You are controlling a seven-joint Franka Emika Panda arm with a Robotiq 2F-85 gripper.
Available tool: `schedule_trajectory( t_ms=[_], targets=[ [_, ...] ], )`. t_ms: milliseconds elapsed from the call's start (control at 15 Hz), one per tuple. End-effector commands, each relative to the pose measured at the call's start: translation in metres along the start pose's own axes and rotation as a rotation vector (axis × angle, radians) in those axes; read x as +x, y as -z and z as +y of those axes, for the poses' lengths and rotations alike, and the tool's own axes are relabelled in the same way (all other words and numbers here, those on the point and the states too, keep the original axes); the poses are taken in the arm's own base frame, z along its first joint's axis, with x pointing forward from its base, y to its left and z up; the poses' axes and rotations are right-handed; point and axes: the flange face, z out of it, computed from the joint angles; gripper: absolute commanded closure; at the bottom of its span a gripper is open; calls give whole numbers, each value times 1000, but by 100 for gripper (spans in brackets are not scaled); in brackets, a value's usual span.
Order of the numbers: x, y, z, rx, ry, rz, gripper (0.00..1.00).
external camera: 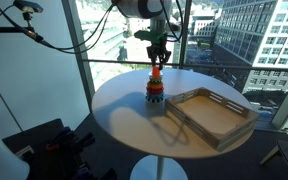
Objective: Move the rings stacking stand to the right, remove the clear ring from the ring stacking stand and put it on the table
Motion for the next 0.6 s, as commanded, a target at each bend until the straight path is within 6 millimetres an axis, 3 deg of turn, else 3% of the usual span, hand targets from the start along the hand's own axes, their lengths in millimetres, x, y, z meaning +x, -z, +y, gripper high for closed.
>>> schedule_trajectory(
  t_ms=[0,533],
  targets=[
    [-5,12,18,-6,-66,13,79],
    [-8,11,49,-13,-157,17,79]
  ],
)
